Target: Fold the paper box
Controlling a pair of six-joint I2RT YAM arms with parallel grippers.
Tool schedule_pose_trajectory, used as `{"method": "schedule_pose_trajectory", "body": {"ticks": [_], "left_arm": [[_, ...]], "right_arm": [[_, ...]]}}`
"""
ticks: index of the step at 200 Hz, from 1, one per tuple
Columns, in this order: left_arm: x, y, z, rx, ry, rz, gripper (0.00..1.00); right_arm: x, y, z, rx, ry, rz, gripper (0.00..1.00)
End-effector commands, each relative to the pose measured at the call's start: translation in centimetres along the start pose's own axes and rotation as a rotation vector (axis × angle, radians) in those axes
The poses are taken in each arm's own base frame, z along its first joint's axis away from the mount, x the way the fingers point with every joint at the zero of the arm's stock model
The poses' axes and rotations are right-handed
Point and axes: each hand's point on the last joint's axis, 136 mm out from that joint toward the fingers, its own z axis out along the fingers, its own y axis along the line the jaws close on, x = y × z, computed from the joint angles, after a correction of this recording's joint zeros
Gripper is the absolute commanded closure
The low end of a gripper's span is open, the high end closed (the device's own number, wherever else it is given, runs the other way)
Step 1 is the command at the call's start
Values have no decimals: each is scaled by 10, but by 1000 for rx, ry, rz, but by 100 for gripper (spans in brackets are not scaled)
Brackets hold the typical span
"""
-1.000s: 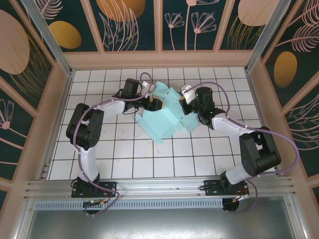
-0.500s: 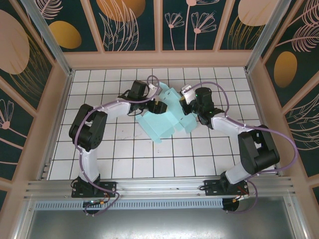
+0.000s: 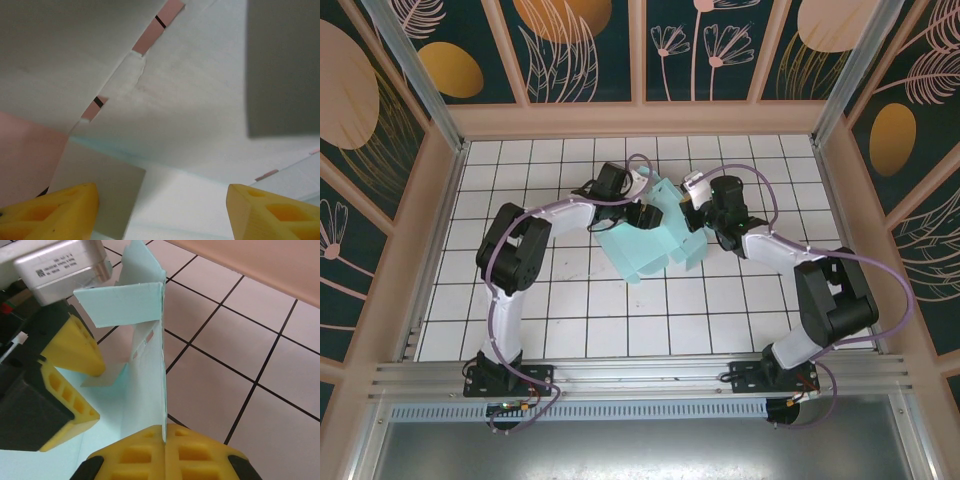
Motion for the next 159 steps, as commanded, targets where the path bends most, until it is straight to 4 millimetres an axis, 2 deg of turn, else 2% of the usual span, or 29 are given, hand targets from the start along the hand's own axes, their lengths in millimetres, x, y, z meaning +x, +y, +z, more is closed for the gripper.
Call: {"method": "schedule_pose_trajectory", "body": {"ticks": [1, 55, 78, 105, 141, 159], "left_arm": [[28, 13, 15, -56, 93, -50, 32], [27, 18, 22, -74, 93, -89, 32], [23, 17, 18, -78, 80, -84, 32], [1, 5, -5, -85, 13, -55, 30], [-39, -20, -56, -101, -144, 10, 26], [-50, -30, -78, -105, -210, 38, 25]], "right_arm": [[-23, 11, 3, -51, -71, -7, 100], [-27, 11, 2, -49, -83, 0, 100], [-25, 9, 1, -34, -75, -8, 100], [-24, 1, -3, 3, -78, -8, 100], [-22, -7, -8, 28, -71, -5, 100], [-20, -9, -9, 37, -62, -11, 100]]}}
